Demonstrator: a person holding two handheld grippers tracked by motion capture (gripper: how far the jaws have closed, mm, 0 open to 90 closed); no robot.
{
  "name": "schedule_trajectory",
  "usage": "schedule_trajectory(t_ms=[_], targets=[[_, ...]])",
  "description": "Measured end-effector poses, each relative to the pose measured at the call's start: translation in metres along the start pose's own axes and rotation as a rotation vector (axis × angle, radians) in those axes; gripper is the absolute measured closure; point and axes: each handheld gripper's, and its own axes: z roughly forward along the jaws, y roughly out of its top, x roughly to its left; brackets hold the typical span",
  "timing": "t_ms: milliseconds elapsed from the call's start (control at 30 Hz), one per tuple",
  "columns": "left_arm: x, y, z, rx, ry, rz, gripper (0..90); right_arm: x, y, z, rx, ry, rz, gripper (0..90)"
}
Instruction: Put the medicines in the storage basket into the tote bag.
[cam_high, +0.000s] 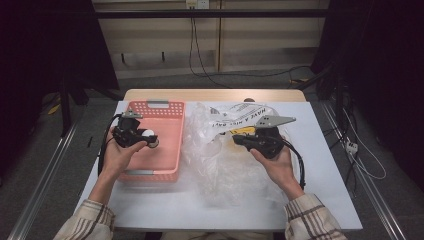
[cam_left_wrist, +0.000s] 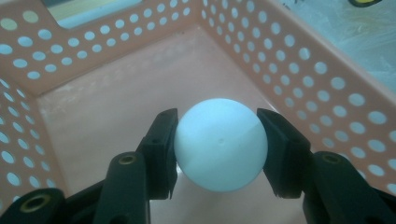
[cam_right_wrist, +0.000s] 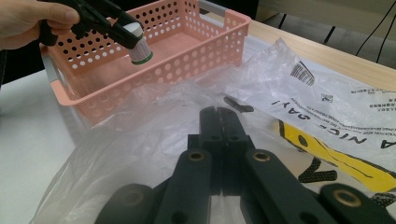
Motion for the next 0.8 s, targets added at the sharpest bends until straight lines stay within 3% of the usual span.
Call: schedule_trajectory(t_ms=[100, 367, 667, 800], targets=[[-0.002, 0.000, -0.004, -0.026, -0.023, -0.018, 51.1, 0.000, 0.000, -0.001, -0.002, -0.001, 0.002, 90.0], [-0.012, 0.002, -0.015, -0.079, -0.053, -0.002, 51.2, -0.001, 0.000, -0.001, -0.006, 0.000, 0.001, 90.0], [-0.019, 0.002, -0.024, -0.124, -0.066, -0.004, 51.2, -0.001, 0.000, -0.003, -0.009, -0.001, 0.005, 90.0], [-0.024, 0.003, -0.026, -0.130, -0.069, 0.014, 51.1, -0.002, 0.000, -0.003, -0.010, 0.000, 0.006, 90.0]])
